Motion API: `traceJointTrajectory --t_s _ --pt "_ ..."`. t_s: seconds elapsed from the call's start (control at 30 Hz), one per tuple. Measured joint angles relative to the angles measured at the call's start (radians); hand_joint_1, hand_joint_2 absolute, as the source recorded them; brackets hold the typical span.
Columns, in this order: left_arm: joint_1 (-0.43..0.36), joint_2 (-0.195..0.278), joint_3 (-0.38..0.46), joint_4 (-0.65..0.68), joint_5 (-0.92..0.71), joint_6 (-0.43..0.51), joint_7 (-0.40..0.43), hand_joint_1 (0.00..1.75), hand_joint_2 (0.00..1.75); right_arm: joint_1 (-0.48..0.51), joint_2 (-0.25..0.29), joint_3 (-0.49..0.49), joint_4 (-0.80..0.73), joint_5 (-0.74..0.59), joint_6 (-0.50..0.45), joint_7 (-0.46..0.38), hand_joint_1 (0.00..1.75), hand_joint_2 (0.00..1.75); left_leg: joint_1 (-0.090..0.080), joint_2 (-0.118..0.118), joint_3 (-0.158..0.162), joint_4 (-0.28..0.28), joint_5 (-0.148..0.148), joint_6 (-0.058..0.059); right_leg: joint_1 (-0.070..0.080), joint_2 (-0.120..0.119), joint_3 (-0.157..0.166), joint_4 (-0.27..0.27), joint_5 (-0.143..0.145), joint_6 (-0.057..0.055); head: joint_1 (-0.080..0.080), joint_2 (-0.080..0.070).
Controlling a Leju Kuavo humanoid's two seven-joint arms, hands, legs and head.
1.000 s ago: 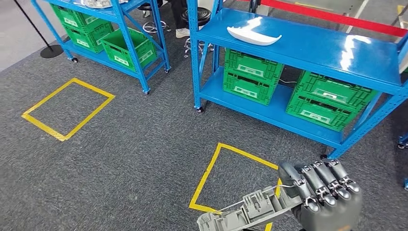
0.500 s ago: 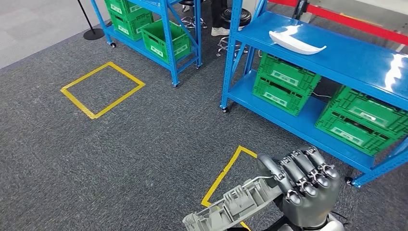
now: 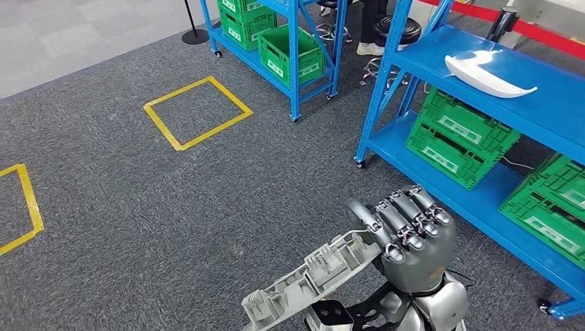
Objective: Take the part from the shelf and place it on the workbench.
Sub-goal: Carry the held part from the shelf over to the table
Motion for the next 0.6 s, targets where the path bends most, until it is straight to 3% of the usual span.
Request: traceJointTrajectory --t_s 0.07,0.13,0.2,0.23,0.27,0.3,0.37,0.43,0.5,0.53,0.6 --pt "0.001 0.0 0.0 0.0 -0.01 0.001 0.017 0.0 1.75 -0.008 0.009 0.0 0.009 -0.008 0.0 -0.018 1.75 1.75 -0.003 0.043 -0.02 0.033 -0.021 -0.007 -0.001 -0.028 0.002 -0.007 0.006 -0.016 -0.003 0.0" --pt "-0.001 0.001 0.0 0.001 -0.021 0.001 0.028 0.0 1.75 -0.007 0.019 0.0 0.017 -0.011 0.0 -0.032 1.75 1.75 -0.007 0.108 -0.07 0.141 -0.079 -0.009 0.003 -0.06 0.003 -0.009 0.006 -0.025 -0.007 0.0" --pt "-0.001 0.001 0.0 0.001 -0.032 -0.005 0.03 0.0 1.75 -0.004 0.027 0.0 0.025 -0.008 0.0 -0.039 1.75 1.75 -0.006 0.132 -0.123 0.256 -0.123 -0.011 0.009 -0.092 0.002 -0.009 0.005 -0.029 -0.007 0.0" --pt "0.0 0.002 0.0 0.001 -0.037 -0.009 0.028 0.0 1.75 -0.002 0.031 0.0 0.027 -0.006 0.0 -0.039 1.75 1.75 -0.006 0.136 -0.128 0.274 -0.122 -0.01 0.01 -0.106 0.002 -0.009 0.004 -0.029 -0.007 0.0" --pt "0.001 0.004 -0.001 0.001 -0.043 -0.013 0.025 0.0 1.75 0.0 0.035 -0.001 0.028 -0.004 0.0 -0.037 1.75 1.75 -0.006 0.14 -0.112 0.25 -0.102 -0.009 0.011 -0.12 0.003 -0.009 0.003 -0.029 -0.007 0.0" --pt "0.001 0.006 -0.001 0.001 -0.049 -0.016 0.02 0.0 1.75 0.002 0.038 -0.001 0.029 -0.002 0.0 -0.033 1.75 1.75 -0.007 0.15 -0.078 0.191 -0.07 -0.006 0.012 -0.132 0.005 -0.009 0.001 -0.028 -0.007 0.0" --pt "-0.002 0.009 -0.003 0.0 -0.062 -0.019 0.009 0.0 1.75 0.009 0.041 -0.001 0.028 0.003 0.0 -0.023 1.75 1.75 -0.012 0.191 -0.004 0.055 -0.025 0.004 0.016 -0.154 0.009 -0.008 -0.003 -0.022 -0.006 0.0" --pt "-0.008 0.011 -0.005 0.0 -0.072 -0.02 0.002 0.0 1.75 0.02 0.042 -0.001 0.025 0.01 0.0 -0.012 1.75 1.75 -0.02 0.213 0.022 0.004 -0.018 0.017 0.019 -0.171 0.012 -0.008 -0.006 -0.012 -0.006 0.0" --pt "-0.013 0.013 -0.01 -0.001 -0.081 -0.021 -0.002 0.0 1.75 0.029 0.044 -0.001 0.021 0.014 0.0 -0.001 1.75 1.75 -0.023 0.194 0.018 0.004 -0.015 0.028 0.019 -0.189 0.015 -0.011 -0.006 -0.001 -0.006 0.0" --pt "-0.015 0.014 -0.014 -0.001 -0.085 -0.022 -0.004 0.0 1.75 0.031 0.044 -0.001 0.019 0.015 0.0 0.004 1.75 1.75 -0.022 0.183 0.017 0.001 -0.012 0.034 0.017 -0.186 0.017 -0.008 -0.01 0.006 -0.006 0.0" --pt "-0.023 0.015 -0.022 -0.003 -0.093 -0.026 -0.005 0.0 1.75 0.036 0.044 -0.001 0.011 0.017 -0.001 0.012 1.75 1.75 -0.016 0.16 0.018 -0.005 -0.006 0.045 0.012 -0.14 0.0 0.04 -0.043 0.015 -0.003 0.0"
